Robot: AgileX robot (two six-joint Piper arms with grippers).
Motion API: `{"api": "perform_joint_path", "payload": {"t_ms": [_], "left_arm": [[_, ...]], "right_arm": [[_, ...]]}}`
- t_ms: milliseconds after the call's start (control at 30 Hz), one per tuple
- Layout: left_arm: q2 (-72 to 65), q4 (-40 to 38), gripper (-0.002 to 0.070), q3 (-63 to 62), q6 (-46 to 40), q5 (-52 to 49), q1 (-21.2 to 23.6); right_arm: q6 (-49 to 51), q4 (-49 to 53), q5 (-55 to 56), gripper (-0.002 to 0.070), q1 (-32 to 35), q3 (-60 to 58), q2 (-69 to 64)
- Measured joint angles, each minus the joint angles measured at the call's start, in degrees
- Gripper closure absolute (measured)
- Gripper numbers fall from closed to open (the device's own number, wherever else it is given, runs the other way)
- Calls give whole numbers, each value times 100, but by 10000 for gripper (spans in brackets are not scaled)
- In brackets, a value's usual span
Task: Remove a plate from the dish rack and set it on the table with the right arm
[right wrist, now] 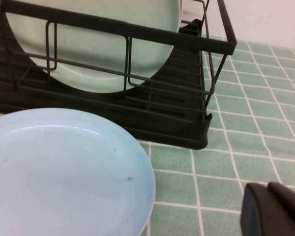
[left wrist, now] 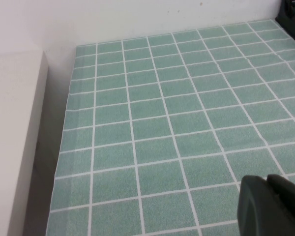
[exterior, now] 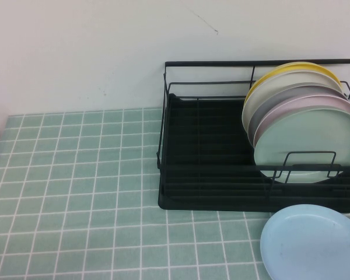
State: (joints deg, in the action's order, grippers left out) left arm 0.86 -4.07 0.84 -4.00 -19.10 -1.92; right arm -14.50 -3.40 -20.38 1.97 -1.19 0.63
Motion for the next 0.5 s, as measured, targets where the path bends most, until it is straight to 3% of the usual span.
{"api": "perform_joint_path", "payload": {"t_ms": [500], "left_arm": [[0,0,678,0,0,0,0]], "right_arm": [[0,-340,31,678,0,0,0]]}}
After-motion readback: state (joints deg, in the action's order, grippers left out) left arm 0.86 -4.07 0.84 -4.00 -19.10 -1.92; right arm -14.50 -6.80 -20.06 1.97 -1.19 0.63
